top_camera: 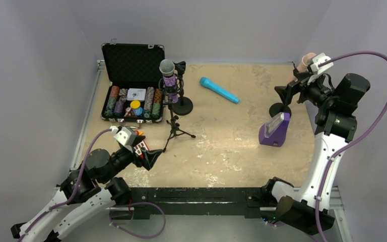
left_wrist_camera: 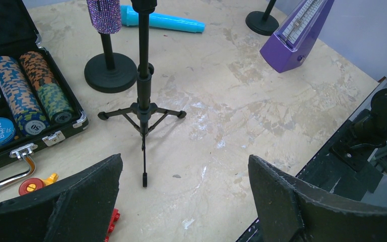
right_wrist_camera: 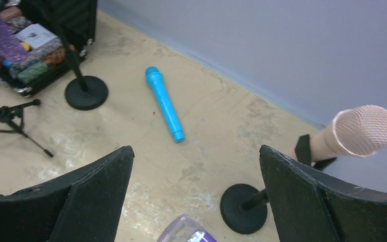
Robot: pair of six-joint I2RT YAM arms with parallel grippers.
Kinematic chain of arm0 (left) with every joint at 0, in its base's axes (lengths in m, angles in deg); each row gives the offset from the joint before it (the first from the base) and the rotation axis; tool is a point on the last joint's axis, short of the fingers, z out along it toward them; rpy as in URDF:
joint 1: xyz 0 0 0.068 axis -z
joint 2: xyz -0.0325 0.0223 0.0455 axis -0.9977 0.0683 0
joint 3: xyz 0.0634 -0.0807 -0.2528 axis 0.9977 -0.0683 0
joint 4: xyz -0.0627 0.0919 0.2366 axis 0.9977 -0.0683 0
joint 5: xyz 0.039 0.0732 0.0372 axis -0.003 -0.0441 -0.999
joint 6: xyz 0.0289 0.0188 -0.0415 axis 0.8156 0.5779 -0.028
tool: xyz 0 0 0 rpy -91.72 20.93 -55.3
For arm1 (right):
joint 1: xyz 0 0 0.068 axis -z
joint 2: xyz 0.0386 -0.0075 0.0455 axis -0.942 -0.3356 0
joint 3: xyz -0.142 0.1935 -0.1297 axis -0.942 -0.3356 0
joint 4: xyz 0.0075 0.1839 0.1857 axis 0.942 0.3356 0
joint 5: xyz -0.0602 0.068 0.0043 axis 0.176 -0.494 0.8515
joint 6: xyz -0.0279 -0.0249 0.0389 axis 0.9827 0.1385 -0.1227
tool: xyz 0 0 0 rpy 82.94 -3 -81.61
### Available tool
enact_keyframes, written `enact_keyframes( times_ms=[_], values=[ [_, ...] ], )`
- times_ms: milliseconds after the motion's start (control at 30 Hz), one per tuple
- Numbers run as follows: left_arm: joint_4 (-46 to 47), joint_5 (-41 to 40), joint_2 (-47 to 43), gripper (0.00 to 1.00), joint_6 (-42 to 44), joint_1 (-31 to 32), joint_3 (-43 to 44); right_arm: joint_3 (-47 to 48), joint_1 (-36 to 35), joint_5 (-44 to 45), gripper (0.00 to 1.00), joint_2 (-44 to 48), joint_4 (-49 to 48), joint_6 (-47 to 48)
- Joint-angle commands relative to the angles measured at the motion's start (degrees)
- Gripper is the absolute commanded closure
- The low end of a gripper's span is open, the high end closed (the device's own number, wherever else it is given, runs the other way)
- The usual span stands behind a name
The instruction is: Attach the microphones to the stand
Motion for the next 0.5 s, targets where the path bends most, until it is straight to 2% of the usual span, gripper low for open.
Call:
enact_keyframes(
  times_ms=[0, 233, 467],
  values=[
    [0.8, -0.8, 0.2, 0.02, 0.1, -0.1, 2.4, 3.0, 0.1, -12.2, 0.01, 1.2, 7.8, 6.4],
    [1.4, -0.7, 0.5, 0.02, -0.1, -0.1, 2.5, 0.6, -1.5, -18.5, 0.01, 3.3, 14.8, 12.6],
    [2.1, -0.8, 0.9, 0.01, -0.6, -0.1, 2.5, -5.4, -9.5, -17.5, 0.01, 6.4, 18.9, 17.9]
  ],
)
